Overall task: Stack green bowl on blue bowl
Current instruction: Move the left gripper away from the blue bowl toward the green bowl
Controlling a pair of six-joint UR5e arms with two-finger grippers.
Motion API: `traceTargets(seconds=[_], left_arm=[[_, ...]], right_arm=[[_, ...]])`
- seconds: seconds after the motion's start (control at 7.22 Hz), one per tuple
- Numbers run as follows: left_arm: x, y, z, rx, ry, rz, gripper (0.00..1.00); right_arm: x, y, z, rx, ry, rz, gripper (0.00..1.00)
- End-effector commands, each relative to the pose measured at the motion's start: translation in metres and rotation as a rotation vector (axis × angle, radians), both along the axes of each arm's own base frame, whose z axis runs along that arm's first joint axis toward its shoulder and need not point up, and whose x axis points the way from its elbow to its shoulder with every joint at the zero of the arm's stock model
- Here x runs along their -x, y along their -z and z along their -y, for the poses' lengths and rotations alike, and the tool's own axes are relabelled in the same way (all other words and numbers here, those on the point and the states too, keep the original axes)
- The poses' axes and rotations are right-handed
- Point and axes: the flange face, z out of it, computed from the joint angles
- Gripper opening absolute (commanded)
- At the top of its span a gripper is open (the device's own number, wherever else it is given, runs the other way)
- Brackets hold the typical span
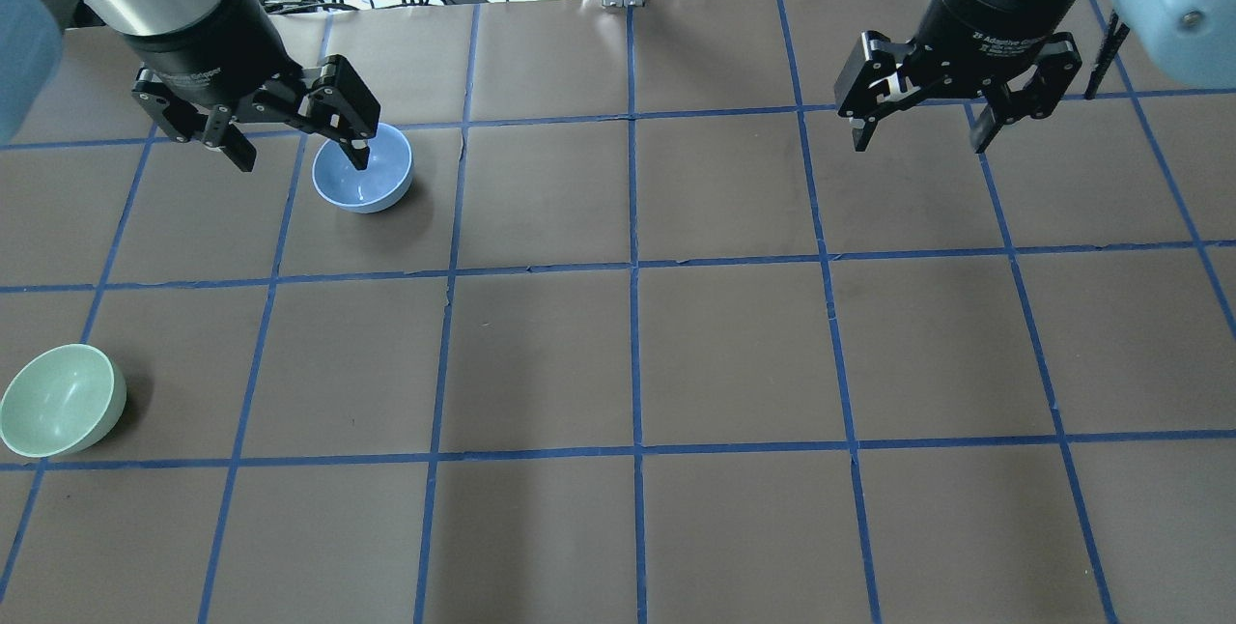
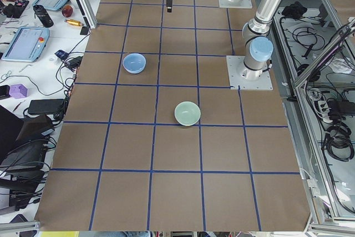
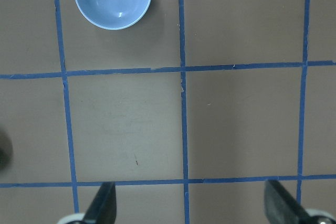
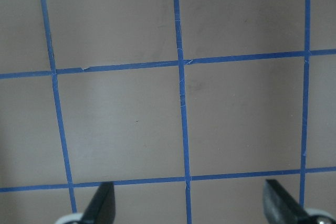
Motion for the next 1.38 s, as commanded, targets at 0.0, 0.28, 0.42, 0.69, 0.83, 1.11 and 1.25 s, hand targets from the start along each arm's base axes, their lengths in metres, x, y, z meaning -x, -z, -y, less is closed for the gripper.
traceTargets(seconds=[0.0, 0.28, 0.42, 0.69, 0.83, 1.11, 1.25], left_arm=[[-0.001, -0.004, 0.004, 0.027, 0.019, 0.003, 1.00], [-0.001, -0.003, 0.004, 0.027, 0.019, 0.005, 1.00], [-0.001, -0.002, 0.004, 0.025, 0.018, 0.004, 1.00], [-0.002, -0.004, 0.004, 0.030, 0.010, 0.003, 1.00], [-0.002, -0.002, 0.004, 0.026, 0.013, 0.003, 1.00], [-0.018, -0.001, 0.012, 0.027, -0.026, 0.001, 1.00], [-0.057, 0.006, 0.023, 0.015, -0.093, -0.005, 1.00]], right_arm=[[0.000, 0.001, 0.000, -0.002, 0.000, 0.000, 1.00], [0.000, 0.000, 0.000, 0.000, 0.000, 0.000, 1.00], [0.000, 0.000, 0.000, 0.000, 0.000, 0.000, 1.00], [0.000, 0.000, 0.000, 0.001, 0.000, 0.000, 1.00], [0.000, 0.000, 0.000, 0.000, 0.000, 0.000, 1.00], [0.000, 0.000, 0.000, 0.000, 0.000, 0.000, 1.00], [0.000, 0.000, 0.000, 0.001, 0.000, 0.000, 1.00]])
